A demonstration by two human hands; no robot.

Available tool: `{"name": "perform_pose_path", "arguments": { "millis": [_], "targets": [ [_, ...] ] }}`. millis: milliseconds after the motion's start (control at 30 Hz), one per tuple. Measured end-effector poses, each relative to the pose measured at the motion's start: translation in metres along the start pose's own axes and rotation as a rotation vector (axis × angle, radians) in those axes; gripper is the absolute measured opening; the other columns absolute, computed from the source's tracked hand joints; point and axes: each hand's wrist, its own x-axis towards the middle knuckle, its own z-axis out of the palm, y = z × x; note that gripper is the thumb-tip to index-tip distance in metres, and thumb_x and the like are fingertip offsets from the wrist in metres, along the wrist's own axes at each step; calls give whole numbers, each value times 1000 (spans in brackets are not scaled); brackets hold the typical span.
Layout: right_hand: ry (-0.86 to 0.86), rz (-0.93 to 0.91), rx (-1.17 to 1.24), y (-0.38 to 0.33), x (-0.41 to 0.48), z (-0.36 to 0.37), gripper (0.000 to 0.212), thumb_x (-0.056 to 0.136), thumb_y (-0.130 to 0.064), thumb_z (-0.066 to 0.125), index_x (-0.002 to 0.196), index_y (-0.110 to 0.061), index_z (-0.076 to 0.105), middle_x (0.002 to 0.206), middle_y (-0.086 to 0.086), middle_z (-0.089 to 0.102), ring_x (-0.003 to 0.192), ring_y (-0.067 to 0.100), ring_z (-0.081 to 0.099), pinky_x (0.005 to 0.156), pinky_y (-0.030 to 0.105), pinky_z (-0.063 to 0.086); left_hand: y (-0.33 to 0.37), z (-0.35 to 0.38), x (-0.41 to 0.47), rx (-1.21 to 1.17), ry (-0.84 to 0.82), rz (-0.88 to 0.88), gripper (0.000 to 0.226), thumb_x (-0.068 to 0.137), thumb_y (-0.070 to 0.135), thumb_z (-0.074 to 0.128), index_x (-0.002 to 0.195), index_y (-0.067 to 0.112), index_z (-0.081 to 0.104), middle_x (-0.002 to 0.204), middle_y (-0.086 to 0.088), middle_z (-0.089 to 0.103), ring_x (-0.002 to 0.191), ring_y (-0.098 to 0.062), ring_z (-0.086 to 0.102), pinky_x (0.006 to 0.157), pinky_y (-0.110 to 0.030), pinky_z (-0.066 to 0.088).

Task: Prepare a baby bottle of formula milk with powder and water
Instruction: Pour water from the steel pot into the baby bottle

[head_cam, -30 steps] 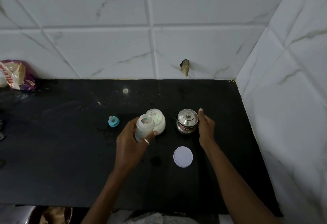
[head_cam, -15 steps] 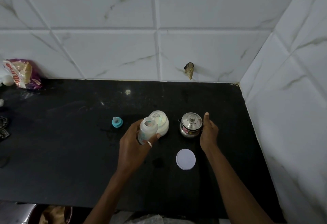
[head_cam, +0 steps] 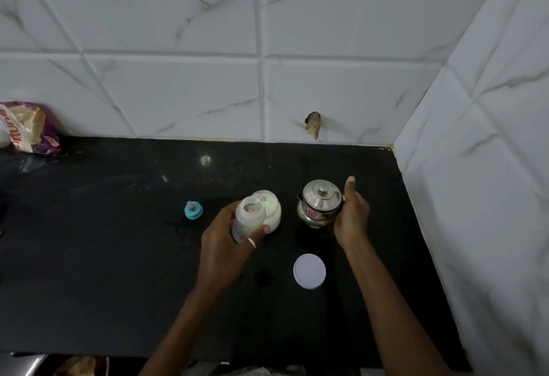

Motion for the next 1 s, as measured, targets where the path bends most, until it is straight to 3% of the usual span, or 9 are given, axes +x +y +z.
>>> {"name": "perform_pose_path", "arguments": {
  "millis": [200,300,367,533,667,767,867,933,1000],
  "targets": [
    [-63,-68,59,-41,-24,28,47,99,-43,63,64,-22,41,52,-11,48,55,4,55,68,28,49,8,-5,11,-35,26,28,61,76,34,89,128,38,56,121,14,70,111,0,67,90,-24,59],
    [-140,-79,73,-64,-42,43,39,93,-47,70,70,-19,55,67,-5,64,74,13,68,79,35,57,18,-11,18,-81,49,31,59,76,39,89,123,48,55,119,14,71,110,-5,69,91,-32,59],
    [-211,-99,102,-78,-54,52,36,87,-48,75,83,-13,66,88,2,77,89,20,75,86,40,59,27,-16,24,-94,67,43,56,76,39,89,119,52,55,116,17,71,106,-2,69,89,-27,59],
    [-379,-170,107,-112,-87,77,56,86,-41,79,116,5,70,120,21,73,115,33,70,105,50,52,43,-34,39,-127,84,89,55,77,38,89,126,31,63,114,15,71,105,-2,69,87,-20,57],
    [-407,-189,86,-137,-110,95,50,84,-38,82,109,3,67,115,21,72,114,36,70,103,50,54,57,-51,49,-130,114,142,53,77,36,89,122,31,61,113,16,69,105,-1,68,85,-13,53],
    [-449,-208,75,-152,-127,108,72,80,-39,84,125,13,61,121,21,72,111,32,72,102,50,54,68,-64,56,-116,136,192,54,77,36,88,121,36,57,110,23,65,105,3,65,83,-8,51],
    [-475,-221,53,-163,-142,119,80,74,-40,87,128,13,60,119,21,73,109,31,73,101,49,55,73,-75,63,-110,138,209,56,78,38,88,125,32,59,111,23,65,105,6,64,83,-7,51],
    [-471,-230,21,-168,-150,125,73,73,-39,87,119,12,63,118,20,74,107,30,74,99,49,56,75,-81,68,-115,143,213,58,78,38,88,129,27,61,113,20,65,105,7,63,82,-7,50],
    [-455,-254,-19,-171,-154,130,55,73,-37,87,106,0,65,112,18,75,102,28,75,95,47,59,76,-86,71,-113,147,217,59,78,40,87,129,26,61,114,18,65,106,7,62,81,-7,50]
  ]
}}
